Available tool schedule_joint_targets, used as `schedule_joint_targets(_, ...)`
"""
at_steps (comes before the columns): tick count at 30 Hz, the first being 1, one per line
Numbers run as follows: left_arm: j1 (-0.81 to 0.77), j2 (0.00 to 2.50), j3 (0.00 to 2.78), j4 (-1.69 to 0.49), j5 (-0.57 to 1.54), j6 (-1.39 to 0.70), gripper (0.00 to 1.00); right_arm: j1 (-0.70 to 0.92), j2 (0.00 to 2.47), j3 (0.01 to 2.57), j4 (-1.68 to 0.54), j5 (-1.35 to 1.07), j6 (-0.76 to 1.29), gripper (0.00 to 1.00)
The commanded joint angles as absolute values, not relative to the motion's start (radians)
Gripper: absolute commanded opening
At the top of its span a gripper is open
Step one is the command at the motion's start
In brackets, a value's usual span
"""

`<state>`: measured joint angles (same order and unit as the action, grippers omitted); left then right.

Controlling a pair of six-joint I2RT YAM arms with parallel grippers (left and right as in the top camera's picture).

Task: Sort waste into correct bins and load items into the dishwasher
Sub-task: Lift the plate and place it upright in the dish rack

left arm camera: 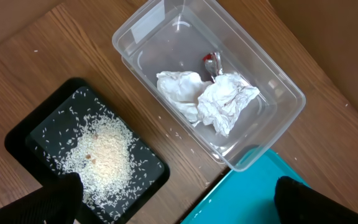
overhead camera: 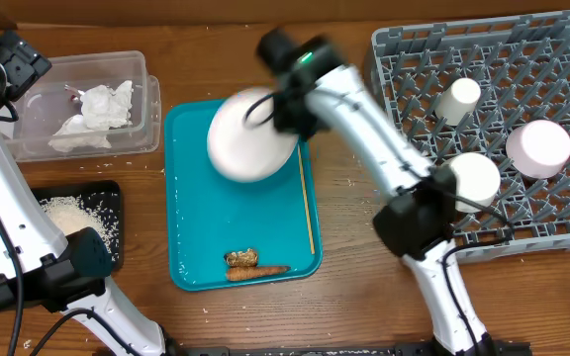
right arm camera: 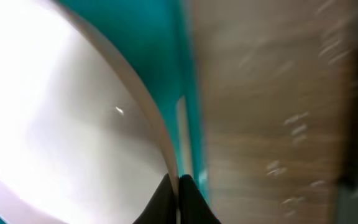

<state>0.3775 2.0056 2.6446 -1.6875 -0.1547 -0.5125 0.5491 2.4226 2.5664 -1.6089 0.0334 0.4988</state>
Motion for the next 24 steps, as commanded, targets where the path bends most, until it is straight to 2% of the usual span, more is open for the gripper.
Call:
schedule_joint_targets(1, 0.373, 2.009, 2.644, -1.689, -0.165, -0.493, 1.00, 0.455, 2.356, 2.735, -1.670, 0.226, 0.389, 0.04)
schedule_joint_targets(7, 0.373, 2.009, 2.644, -1.689, -0.165, -0.493, 1.00, 0.355, 2.347, 2.775, -1.694, 0.653, 0.336, 0.04)
schedule_joint_targets(17, 0.370, 2.009, 2.644, -1.689, -0.165, -0.493, 1.00, 0.240, 2.347, 2.770, -1.656, 0.914, 0.340, 0.04)
schedule_joint_targets(24, 0.372, 2.009, 2.644, -1.689, -0.165, -0.493, 1.00, 0.192, 2.350, 2.768, -1.573, 0.889, 0.344, 0.04)
